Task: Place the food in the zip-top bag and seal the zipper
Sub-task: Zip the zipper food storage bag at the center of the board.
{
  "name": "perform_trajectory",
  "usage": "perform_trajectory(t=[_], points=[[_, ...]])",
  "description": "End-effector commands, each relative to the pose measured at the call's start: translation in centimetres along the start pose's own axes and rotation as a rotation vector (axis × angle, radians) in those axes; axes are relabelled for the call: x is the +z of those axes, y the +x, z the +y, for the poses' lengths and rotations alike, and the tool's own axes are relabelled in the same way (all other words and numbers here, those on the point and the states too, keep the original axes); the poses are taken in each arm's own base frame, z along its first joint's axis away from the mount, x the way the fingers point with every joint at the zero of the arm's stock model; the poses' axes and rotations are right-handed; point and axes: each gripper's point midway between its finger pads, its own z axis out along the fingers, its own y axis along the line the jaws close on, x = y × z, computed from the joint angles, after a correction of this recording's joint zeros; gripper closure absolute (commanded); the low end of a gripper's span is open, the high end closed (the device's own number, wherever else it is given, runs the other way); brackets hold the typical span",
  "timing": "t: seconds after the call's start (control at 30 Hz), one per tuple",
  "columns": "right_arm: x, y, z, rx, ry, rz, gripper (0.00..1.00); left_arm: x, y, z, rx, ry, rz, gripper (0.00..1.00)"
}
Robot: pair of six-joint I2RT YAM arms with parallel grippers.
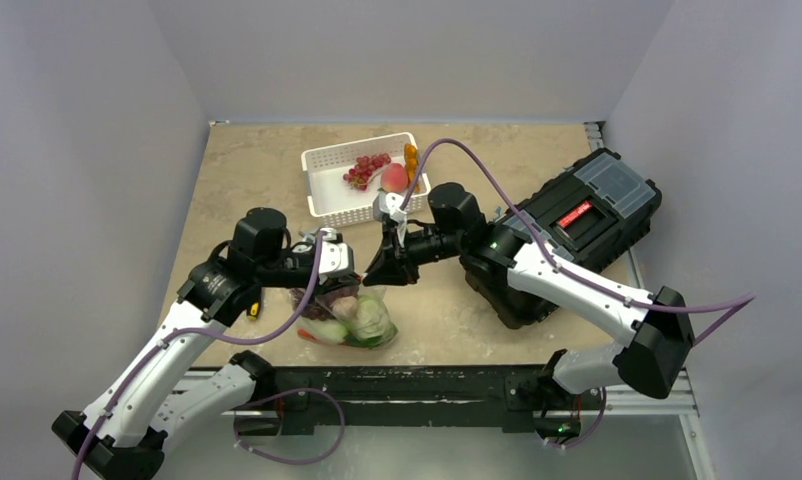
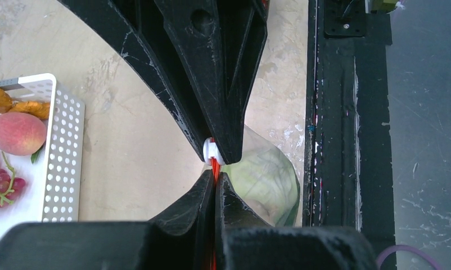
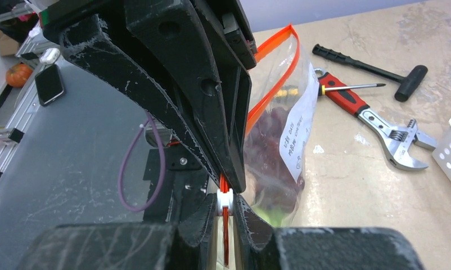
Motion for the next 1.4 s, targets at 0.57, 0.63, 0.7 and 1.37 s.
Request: perform_trajectory(t=[0.57, 0.63, 0.7, 1.37], points=[[-1.6, -1.2, 1.2, -0.052, 0.067, -0.071, 0.52, -0.1, -2.6, -0.3, 0.083, 0.028, -0.100, 1.00], [-1.5, -0.9, 1.0, -0.046, 0.071, -0.066, 0.52, -0.1, -2.5, -0.4, 0.083, 0.031, -0.100, 1.00], [-1.4, -0.7, 0.9, -0.041, 0.072, -0.063, 0.53, -0.2, -2.6, -0.4, 0.084, 0.031, -0.102, 1.00], [-1.9, 0.1, -0.3, -0.038, 0.146, 0.039, 0.80, 0.0, -2.4, -0.5, 0.079, 0.039, -0.098, 1.00]])
